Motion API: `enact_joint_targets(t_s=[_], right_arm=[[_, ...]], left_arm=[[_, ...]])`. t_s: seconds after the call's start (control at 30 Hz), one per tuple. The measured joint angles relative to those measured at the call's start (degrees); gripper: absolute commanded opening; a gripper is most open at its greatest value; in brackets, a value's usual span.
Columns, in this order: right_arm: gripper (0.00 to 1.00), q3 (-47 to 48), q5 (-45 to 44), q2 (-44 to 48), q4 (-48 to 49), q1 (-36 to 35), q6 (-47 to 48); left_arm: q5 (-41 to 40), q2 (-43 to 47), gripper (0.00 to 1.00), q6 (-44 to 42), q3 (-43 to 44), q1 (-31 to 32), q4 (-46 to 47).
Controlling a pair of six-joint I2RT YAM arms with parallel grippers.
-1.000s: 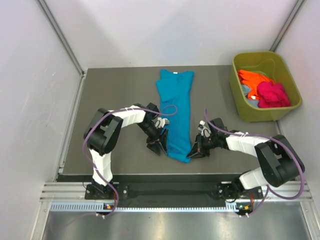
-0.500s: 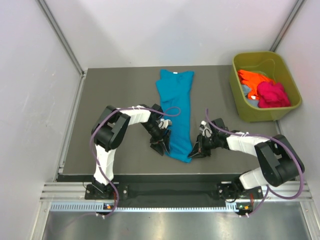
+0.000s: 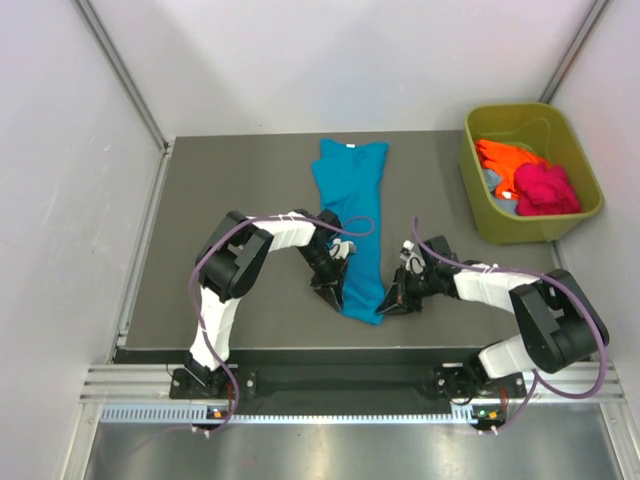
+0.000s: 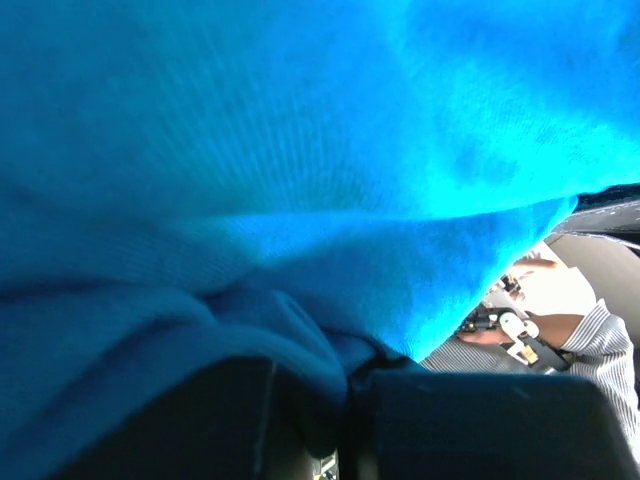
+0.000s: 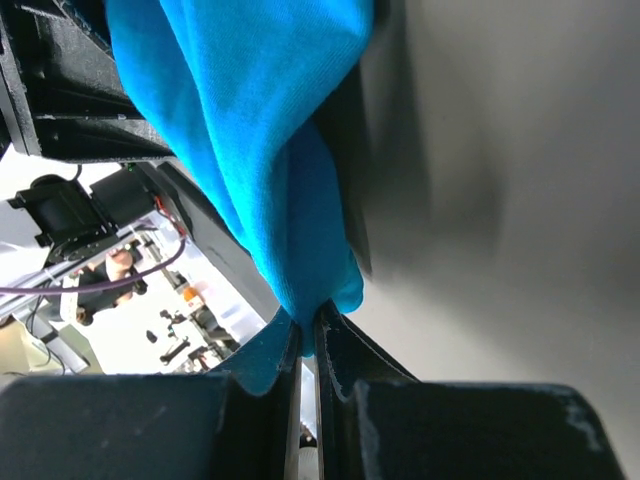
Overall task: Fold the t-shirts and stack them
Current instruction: Fold the tshirt
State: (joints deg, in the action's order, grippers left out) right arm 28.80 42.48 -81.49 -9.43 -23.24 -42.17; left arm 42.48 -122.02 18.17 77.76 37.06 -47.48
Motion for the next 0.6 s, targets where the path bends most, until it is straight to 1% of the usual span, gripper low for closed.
enact_joint_targets(t_s=[0.17,0.33,0.47,0.6], right_arm=[[0.01,-0.07,0.02,0.07,-0.02,0.68,0.00],[0.00,-0.31,0.07,0.46,0.04,1.62,0.15],[0.00,-0.22,0.48,0.87,1.14,2.05,0.20],[0.02,0.15,0.66,1.09,1.68,2.05,0.68]], left_arm=[[-0.61,1.33,0.00,-0.13,-1.44,-0.22,0.66],[-4.66,7.02,0.00,-2.14,-6.27,-2.62,0.33],[-5.27,12.39,0.00,-3.82,-7.52,-5.51,-0.07],[-5.57,16.85,0.02,-5.01,-9.09,-5.53,0.46]])
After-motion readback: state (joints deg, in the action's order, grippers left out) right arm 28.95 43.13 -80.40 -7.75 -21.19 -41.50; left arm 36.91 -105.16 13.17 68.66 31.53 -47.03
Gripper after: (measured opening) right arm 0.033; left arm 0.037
